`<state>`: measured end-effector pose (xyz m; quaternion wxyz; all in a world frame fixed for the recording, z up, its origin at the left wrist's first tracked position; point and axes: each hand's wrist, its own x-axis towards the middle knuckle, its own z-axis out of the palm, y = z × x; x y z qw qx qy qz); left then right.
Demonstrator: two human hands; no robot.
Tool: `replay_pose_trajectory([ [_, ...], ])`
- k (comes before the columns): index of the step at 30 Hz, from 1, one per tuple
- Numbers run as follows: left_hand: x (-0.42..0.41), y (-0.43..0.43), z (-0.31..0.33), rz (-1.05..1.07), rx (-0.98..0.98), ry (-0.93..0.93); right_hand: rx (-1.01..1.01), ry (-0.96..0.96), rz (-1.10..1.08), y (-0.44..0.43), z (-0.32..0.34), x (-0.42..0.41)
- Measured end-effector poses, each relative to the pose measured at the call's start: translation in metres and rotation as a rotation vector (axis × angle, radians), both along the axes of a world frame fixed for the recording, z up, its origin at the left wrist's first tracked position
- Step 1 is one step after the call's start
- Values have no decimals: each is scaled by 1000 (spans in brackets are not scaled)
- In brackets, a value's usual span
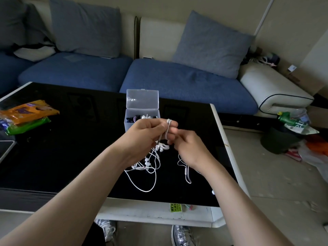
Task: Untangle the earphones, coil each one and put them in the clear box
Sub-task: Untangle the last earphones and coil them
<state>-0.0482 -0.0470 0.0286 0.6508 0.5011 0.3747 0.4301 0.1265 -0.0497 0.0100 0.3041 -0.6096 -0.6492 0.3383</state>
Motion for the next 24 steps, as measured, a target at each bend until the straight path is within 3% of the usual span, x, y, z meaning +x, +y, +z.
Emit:
replay_pose_trajectory([
  [4,-5,6,-3,133,-22,-44,-155,-32,199,-10,-1,-11],
  [7,-9,8,-8,196,66,129,-179,30,278,-16,4,-16],
  [13,-13,5,-13,77,226,519,130,307,115,-20,24,-14],
  [16,-11,2,-10,-51,126,470,248,376,-17,-16,26,-7],
  [20,-7,-1,-1,-123,63,321,307,252,-171,-8,18,2],
  [24,-3,-5,4,-109,-1,129,239,134,-175,0,7,7],
])
